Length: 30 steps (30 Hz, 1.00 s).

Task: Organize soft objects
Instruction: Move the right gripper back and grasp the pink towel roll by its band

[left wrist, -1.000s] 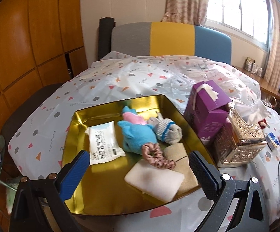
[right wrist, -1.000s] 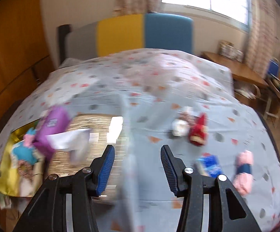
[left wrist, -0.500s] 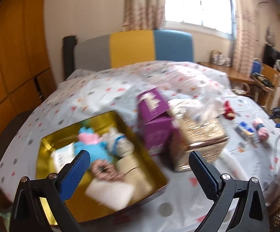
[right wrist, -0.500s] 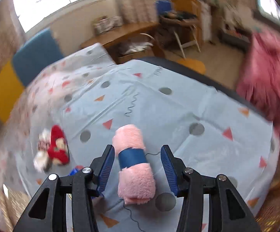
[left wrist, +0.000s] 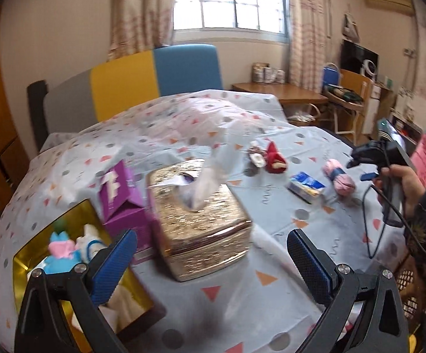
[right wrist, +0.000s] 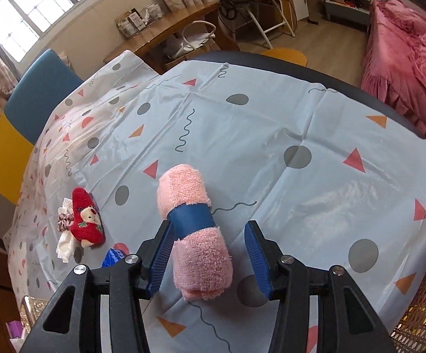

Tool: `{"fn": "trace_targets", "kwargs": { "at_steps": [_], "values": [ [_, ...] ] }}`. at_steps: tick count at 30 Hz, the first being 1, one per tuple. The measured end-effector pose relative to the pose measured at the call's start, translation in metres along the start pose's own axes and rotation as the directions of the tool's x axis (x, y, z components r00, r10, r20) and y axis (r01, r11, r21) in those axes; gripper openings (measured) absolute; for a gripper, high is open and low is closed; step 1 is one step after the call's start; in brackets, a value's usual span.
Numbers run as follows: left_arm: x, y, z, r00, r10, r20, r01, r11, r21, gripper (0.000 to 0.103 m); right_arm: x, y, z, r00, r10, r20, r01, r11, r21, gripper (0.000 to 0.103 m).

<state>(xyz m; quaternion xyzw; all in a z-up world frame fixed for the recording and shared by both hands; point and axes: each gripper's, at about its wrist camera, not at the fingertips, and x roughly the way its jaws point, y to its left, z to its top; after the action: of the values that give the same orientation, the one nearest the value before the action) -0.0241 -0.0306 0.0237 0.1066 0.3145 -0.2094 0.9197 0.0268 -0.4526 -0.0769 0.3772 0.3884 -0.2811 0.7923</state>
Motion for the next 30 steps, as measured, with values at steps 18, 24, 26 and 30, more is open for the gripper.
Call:
{"fn": "trace_targets", "kwargs": {
  "at_steps": [18,24,26,30],
  "values": [
    [0.118,-0.109,0.055,0.944,-0.238,-0.227,0.259,0.964,0.066,0.077,-0.004,-0.012,0.005,0.998,0.056,0.01,-0.057,0.993,0.1,0.05],
    [0.19,-0.123,0.063,0.889,-0.293,-0.352,0.279,0.956,-0.09,0.062,-0.002,-0.013,0.006,0.997,0.074,0.001,-0.073,0.991,0.113,0.05],
    [0.212,-0.127,0.068,0.876,-0.298,-0.38,0.259,0.954,-0.15,0.065,-0.001,-0.013,0.006,0.997,0.075,-0.003,-0.074,0.991,0.113,0.05],
    [0.247,-0.137,0.081,0.856,-0.324,-0.402,0.241,0.939,-0.244,0.083,0.002,-0.01,0.005,0.996,0.088,-0.014,-0.086,0.99,0.109,0.05]
  ]
}}
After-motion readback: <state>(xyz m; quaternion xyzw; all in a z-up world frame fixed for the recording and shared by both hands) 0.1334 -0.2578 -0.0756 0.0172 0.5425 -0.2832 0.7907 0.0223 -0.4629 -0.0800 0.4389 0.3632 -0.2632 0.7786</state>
